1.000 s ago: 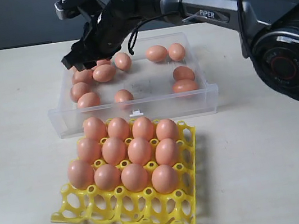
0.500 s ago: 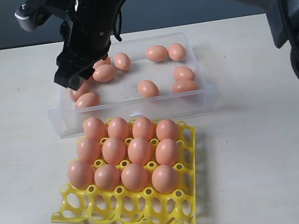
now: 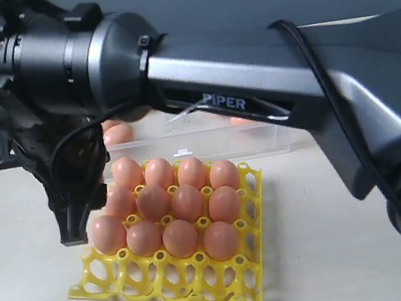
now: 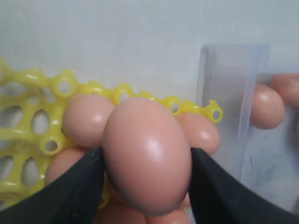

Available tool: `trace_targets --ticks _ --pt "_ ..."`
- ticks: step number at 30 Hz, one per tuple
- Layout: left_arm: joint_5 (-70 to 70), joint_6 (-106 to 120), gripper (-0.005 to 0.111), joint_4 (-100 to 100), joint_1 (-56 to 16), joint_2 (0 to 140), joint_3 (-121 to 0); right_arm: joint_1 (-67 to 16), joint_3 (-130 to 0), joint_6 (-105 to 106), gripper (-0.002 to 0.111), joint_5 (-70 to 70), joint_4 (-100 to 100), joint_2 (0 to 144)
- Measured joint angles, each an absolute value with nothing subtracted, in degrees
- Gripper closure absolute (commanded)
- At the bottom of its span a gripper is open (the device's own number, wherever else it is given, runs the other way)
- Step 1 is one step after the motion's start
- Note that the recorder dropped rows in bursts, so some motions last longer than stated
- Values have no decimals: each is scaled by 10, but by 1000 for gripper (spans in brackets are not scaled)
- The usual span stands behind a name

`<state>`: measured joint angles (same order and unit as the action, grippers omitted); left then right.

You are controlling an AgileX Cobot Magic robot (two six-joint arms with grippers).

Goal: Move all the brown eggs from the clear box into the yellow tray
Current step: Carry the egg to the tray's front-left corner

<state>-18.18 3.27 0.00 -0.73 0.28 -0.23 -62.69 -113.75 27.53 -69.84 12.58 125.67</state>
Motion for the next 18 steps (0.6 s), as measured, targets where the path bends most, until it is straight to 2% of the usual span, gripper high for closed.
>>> trace_targets --ticks 8,18 --pt "-182 33 106 0 -7 3 -2 -629 -1051 264 109 -699 128 1241" --pt "-182 33 106 0 -7 3 -2 -662 -1038 259 109 -699 116 1225"
